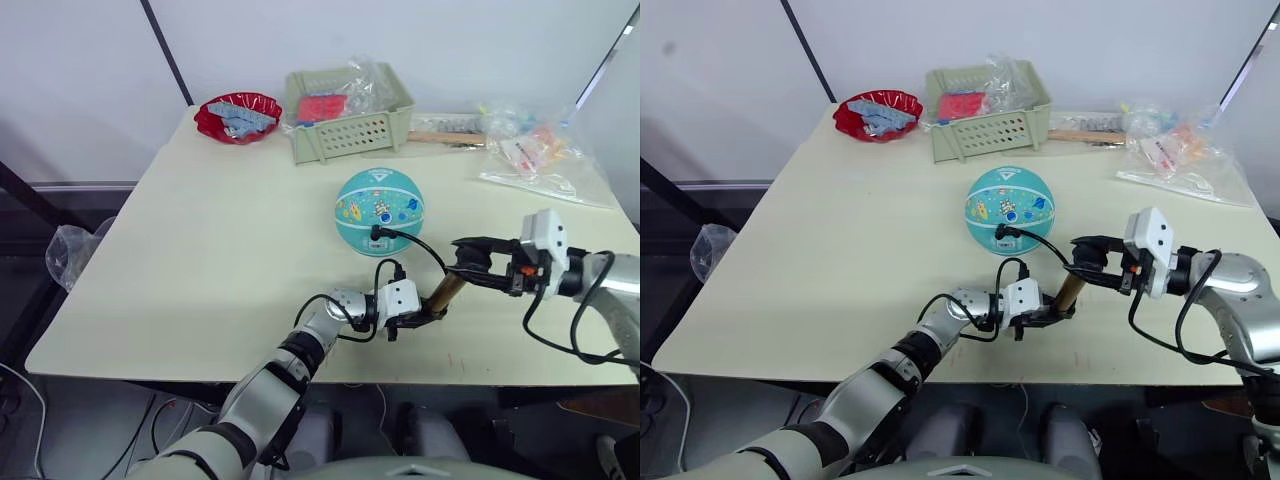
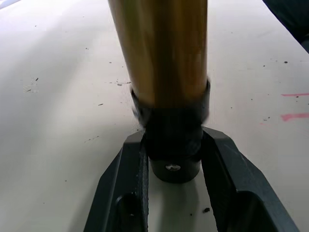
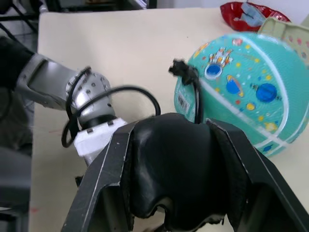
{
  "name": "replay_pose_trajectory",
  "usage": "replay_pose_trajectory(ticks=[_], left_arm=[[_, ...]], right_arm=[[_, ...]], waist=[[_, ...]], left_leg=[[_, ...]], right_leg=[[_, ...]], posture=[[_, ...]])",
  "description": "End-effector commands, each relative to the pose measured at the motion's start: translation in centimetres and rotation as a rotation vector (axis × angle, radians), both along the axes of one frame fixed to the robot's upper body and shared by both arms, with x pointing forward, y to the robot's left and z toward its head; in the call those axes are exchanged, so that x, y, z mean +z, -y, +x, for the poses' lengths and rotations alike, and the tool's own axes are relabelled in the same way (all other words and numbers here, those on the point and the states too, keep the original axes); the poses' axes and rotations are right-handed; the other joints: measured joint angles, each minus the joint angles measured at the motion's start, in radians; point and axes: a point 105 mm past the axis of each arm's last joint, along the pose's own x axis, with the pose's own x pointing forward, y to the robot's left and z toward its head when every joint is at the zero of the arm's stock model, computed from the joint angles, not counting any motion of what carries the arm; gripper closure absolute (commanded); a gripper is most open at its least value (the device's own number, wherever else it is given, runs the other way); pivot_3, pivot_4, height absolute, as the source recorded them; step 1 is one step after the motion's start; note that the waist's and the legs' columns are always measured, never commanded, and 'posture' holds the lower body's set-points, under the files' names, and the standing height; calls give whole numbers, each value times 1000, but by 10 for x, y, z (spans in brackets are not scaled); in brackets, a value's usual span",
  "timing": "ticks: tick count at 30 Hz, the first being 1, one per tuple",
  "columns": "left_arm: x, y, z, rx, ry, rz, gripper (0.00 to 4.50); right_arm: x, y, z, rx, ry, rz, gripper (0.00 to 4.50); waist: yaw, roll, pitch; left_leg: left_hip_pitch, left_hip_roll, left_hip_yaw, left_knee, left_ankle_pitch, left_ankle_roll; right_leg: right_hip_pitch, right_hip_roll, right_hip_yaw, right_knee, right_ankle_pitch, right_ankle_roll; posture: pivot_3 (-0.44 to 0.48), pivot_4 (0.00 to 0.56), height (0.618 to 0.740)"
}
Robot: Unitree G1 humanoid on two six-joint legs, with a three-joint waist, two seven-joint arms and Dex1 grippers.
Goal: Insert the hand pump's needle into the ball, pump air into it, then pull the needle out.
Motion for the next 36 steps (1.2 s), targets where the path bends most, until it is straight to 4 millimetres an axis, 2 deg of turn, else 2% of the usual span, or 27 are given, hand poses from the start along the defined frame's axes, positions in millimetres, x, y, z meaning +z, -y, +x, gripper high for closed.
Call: replay_pose_trajectory(ticks=[1, 6, 10, 13, 16, 19, 23, 26, 31, 36], left_arm=[[-73, -50, -29, 52, -211, 280, 3432], [-74, -48, -30, 49, -212, 279, 3432], [-73, -48, -29, 48, -211, 278, 3432], [-73, -49, -29, 48, -211, 281, 3432], [-73, -49, -29, 47, -210, 282, 3432], [-73, -49, -29, 44, -209, 283, 3432], [-72, -49, -29, 43, -206, 282, 3432], [-72, -50, -28, 44, -204, 285, 3432], [-72, -52, -27, 54, -205, 281, 3432], [-72, -54, -27, 59, -205, 282, 3432]], right_arm=[[38, 7, -4, -3, 91, 31, 2873], [87, 11, -12, 27, 158, 24, 2873], [115, 16, -15, 20, 194, 29, 2873], [122, 16, -18, 24, 188, 26, 2873], [120, 13, -19, 30, 175, 28, 2873], [99, 12, -14, 18, 136, -15, 2873], [45, 16, -7, -9, 38, -126, 2873], [18, 13, -7, 8, -12, -137, 2873], [-19, 11, 6, -59, -10, -121, 2873], [-53, 6, 1, -37, -49, -145, 2873]], waist=[[2, 0, 1], [4, 3, 6], [8, 3, 8], [12, 1, 10], [11, 1, 10], [12, 1, 9], [11, -5, 4], [9, -11, 0], [8, -12, -5], [3, -12, -7]], left_leg=[[0, 0, 0, 0, 0, 0], [0, 0, 1, 0, 0, 0], [-1, 0, 0, 0, 0, 0], [-1, 0, 0, 0, 0, 0], [0, 0, 1, 0, 0, 0], [0, 0, 1, 0, 0, 0], [0, 0, 1, 0, 0, 0], [2, 1, 1, 0, 0, 0], [4, 3, 1, 0, 0, 0], [4, 3, 1, 0, 0, 0]], right_leg=[[0, 0, 0, 0, 0, 0], [0, -1, 1, 0, 0, 0], [0, 0, 0, 0, 0, 0], [0, -1, 0, 0, 0, 0], [0, -3, 1, 0, 0, 0], [0, -4, 1, 0, 0, 0], [0, -1, 1, 0, 0, 0], [2, -1, 1, 0, -1, 2], [2, -1, 2, 0, -3, 2], [2, 0, 2, 1, -3, 2]], posture=[[0, 150, 740], [0, 150, 740], [0, 150, 740], [0, 150, 740], [0, 150, 740], [0, 150, 740], [0, 150, 740], [0, 150, 740], [0, 150, 740], [0, 150, 740]])
